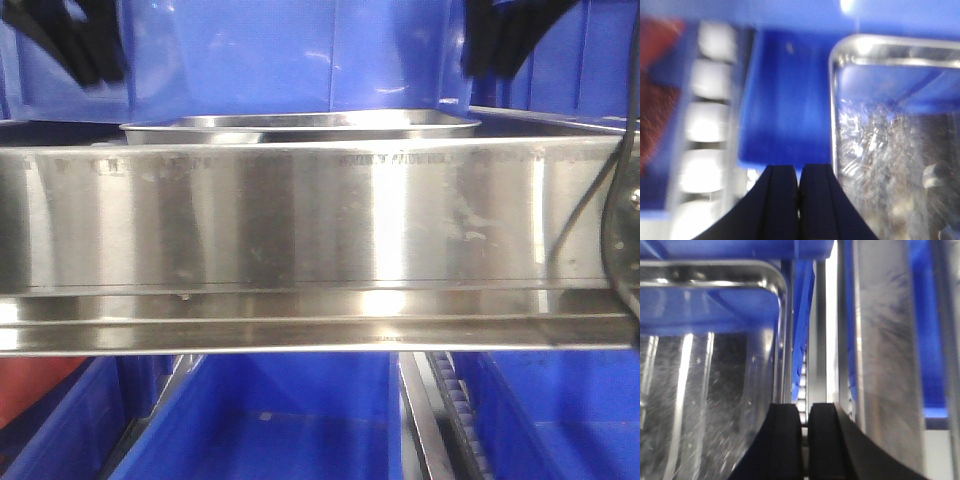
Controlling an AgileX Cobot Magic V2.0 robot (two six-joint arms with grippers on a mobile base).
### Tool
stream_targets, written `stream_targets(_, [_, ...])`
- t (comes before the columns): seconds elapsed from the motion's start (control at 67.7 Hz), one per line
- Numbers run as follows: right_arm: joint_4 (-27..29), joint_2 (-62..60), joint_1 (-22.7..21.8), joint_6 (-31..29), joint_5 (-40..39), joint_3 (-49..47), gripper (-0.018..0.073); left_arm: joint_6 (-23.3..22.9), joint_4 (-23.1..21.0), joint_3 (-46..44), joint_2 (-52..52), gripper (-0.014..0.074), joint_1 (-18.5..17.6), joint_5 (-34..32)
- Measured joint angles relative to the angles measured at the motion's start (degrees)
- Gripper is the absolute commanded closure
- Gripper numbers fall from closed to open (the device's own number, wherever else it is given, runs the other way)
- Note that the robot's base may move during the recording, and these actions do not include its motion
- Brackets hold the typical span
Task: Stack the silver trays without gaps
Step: 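Lower both grippers onto opposite rims of the top silver tray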
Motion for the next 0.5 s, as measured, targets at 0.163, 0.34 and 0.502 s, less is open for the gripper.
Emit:
stream_targets(0.163, [0.4, 2.3, 0.0, 0.0, -1.3, 0.0, 0.0553, 0.0, -0.7, -0.1, 2.0, 0.0612, 0.0, -1.5])
stream_targets(0.34, [0.5, 2.4, 0.0, 0.0, -2.0, 0.0, 0.0553, 0.0, -1.0, -0.1, 2.2, 0.0612, -0.9, -2.8])
stream_targets(0.502, [0.6, 2.4, 0.0, 0.0, -2.0, 0.0, 0.0553, 0.0, -1.1, -0.5, 2.2, 0.0612, -2.1, -2.8])
